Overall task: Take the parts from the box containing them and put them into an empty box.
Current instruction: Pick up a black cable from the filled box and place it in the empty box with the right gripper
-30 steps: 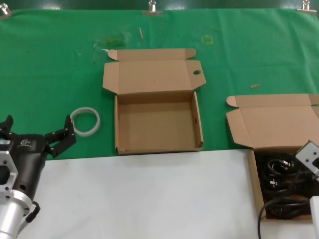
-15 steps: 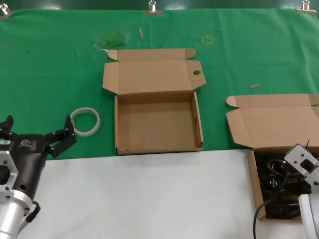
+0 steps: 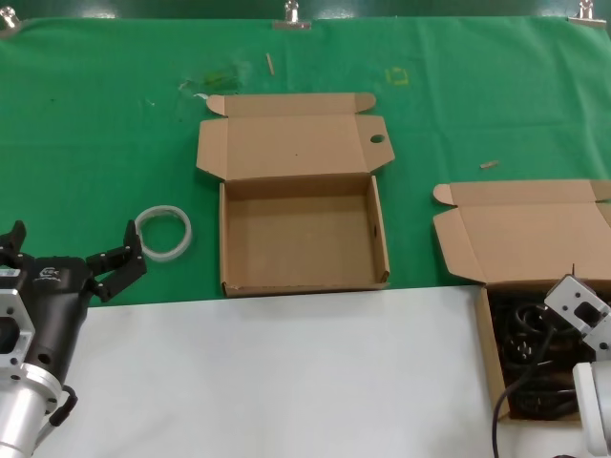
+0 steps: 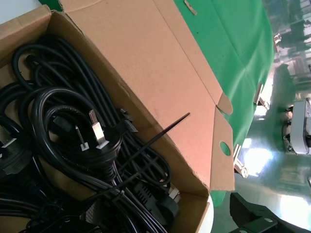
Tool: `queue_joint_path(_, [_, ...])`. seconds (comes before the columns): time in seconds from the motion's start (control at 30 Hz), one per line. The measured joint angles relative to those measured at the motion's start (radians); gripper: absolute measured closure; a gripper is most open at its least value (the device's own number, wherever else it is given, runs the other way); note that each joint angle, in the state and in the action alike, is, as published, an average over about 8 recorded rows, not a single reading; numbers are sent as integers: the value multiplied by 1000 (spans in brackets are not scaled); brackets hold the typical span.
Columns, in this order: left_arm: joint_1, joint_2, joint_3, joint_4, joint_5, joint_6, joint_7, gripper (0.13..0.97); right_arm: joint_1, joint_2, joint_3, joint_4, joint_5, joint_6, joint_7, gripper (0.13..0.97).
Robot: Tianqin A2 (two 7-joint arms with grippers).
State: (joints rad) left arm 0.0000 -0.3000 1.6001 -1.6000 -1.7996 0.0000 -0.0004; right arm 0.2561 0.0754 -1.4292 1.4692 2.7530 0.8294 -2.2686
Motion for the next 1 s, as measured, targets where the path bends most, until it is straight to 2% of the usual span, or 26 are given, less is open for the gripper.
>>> queue_joint_path(0.23, [0,0,0,0,0,0,0,132,3,-11,8,-17,0,-15,-14,237])
queue_joint_path(0.5, [0,0,0,0,0,0,0,132,-6,-18,5,-18,0,-23,-14,391])
queue_joint_path(0.53, [0,0,0,0,0,0,0,132,-8,-19,2,-15,0,-22,-14,391])
queue_joint_path(0.8, [0,0,0,0,0,0,0,132,-33,-21,-25,21,0,-7,-5,599])
queue_joint_path(0.83, [0,0,0,0,0,0,0,132,-37,-21,-29,27,0,-5,-4,599])
queue_joint_path(1.0, [0,0,0,0,0,0,0,132,-58,-21,-49,52,0,7,9,717])
